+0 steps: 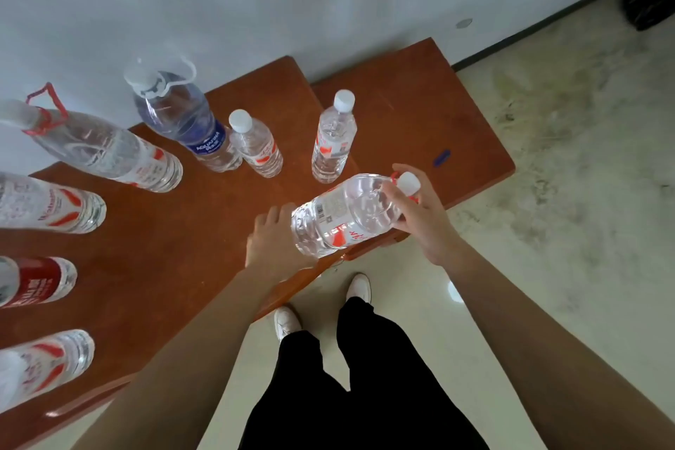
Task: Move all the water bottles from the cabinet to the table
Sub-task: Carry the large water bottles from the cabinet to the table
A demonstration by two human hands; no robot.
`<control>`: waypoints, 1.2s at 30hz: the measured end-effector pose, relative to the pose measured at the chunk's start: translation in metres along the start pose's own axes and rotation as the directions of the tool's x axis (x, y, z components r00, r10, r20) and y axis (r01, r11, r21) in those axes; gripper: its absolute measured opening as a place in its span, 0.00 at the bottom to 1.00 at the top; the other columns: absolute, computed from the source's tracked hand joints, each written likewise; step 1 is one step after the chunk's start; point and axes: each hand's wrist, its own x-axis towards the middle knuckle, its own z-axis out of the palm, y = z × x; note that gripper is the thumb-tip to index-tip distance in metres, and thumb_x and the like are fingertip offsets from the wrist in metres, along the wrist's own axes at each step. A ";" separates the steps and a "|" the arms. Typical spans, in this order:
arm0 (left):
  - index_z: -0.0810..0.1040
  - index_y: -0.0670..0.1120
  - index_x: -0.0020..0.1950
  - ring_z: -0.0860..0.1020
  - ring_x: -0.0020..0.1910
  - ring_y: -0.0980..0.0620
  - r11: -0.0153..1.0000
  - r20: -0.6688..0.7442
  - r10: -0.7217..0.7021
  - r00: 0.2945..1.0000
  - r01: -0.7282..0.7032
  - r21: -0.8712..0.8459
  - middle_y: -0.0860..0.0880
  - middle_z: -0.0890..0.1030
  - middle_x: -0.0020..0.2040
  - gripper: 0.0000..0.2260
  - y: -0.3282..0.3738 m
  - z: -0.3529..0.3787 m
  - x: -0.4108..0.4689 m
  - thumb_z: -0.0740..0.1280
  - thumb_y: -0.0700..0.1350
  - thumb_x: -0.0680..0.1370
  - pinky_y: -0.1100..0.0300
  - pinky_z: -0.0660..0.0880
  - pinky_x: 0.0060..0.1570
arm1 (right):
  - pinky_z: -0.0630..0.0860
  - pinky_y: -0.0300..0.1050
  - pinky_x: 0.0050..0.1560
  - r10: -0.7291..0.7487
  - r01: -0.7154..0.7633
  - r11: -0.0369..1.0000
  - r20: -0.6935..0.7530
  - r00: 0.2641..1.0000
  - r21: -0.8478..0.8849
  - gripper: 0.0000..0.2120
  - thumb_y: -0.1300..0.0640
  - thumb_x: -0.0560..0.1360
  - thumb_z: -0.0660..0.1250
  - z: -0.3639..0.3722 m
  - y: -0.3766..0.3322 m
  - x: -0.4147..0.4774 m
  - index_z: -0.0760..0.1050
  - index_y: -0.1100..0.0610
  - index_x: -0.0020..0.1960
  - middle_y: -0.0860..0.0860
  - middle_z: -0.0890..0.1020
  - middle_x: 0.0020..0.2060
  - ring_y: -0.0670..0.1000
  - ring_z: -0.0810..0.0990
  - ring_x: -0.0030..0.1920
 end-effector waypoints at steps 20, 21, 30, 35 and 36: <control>0.56 0.55 0.76 0.67 0.70 0.41 0.969 -0.076 -0.189 0.979 0.198 0.151 0.47 0.70 0.71 0.46 -0.078 0.032 -0.027 0.75 0.63 0.64 0.34 0.62 0.67 | 0.73 0.59 0.70 0.214 -0.220 0.809 -0.076 0.974 -0.546 0.27 0.42 0.82 0.62 0.084 0.074 0.041 0.61 0.47 0.79 0.52 0.69 0.76 0.59 0.72 0.72; 0.55 0.55 0.77 0.66 0.71 0.41 0.973 -0.094 -0.167 0.982 0.179 0.148 0.47 0.69 0.72 0.46 -0.081 0.034 -0.029 0.74 0.64 0.65 0.35 0.61 0.67 | 0.72 0.58 0.70 0.159 -0.167 0.713 -0.075 0.984 -0.681 0.27 0.41 0.84 0.58 0.086 0.072 0.038 0.60 0.49 0.80 0.53 0.71 0.74 0.59 0.73 0.71; 0.40 0.59 0.80 0.51 0.80 0.38 0.962 -0.021 -0.249 0.968 0.250 0.114 0.43 0.52 0.81 0.56 -0.110 0.036 -0.049 0.77 0.65 0.66 0.30 0.58 0.71 | 0.47 0.72 0.76 0.122 0.384 0.012 0.383 0.916 -0.923 0.54 0.50 0.72 0.76 0.139 0.058 0.032 0.38 0.42 0.81 0.57 0.41 0.81 0.66 0.41 0.81; 0.41 0.59 0.79 0.46 0.80 0.39 0.965 -0.026 -0.254 0.967 0.255 0.063 0.45 0.48 0.82 0.57 -0.111 0.039 -0.043 0.80 0.60 0.65 0.36 0.67 0.69 | 0.52 0.79 0.73 0.113 0.372 -0.143 0.358 0.927 -0.917 0.63 0.47 0.68 0.81 0.149 0.092 0.042 0.31 0.40 0.79 0.56 0.40 0.81 0.70 0.41 0.80; 0.42 0.59 0.80 0.47 0.80 0.39 0.964 -0.027 -0.253 0.967 0.255 0.072 0.45 0.49 0.82 0.57 -0.112 0.039 -0.042 0.80 0.60 0.65 0.37 0.68 0.68 | 0.54 0.78 0.73 0.093 0.372 -0.155 0.361 0.928 -0.915 0.63 0.48 0.68 0.81 0.150 0.092 0.042 0.33 0.40 0.79 0.57 0.43 0.82 0.70 0.44 0.80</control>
